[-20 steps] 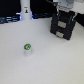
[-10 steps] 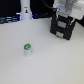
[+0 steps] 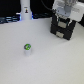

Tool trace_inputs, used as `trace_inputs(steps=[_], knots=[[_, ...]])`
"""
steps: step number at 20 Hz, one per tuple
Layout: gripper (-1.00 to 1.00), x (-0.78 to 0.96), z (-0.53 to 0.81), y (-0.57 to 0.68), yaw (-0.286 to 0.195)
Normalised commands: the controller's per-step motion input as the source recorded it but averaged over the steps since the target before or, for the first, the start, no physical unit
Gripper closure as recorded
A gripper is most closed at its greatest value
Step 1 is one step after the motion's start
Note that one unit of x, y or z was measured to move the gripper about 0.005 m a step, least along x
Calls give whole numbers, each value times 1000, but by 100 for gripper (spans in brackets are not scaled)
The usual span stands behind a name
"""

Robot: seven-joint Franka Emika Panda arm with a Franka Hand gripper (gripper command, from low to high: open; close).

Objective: Open the kcup holder, insert the kcup into the holder, and close the kcup holder

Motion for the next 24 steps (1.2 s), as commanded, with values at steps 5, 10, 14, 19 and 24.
trace_inputs(steps=[5,10,14,19,24], knots=[[100,750,171,-196,-33],[100,788,209,-172,-25],[100,915,286,-271,-50],[100,340,123,-175,-44],[100,567,253,-374,-61]])
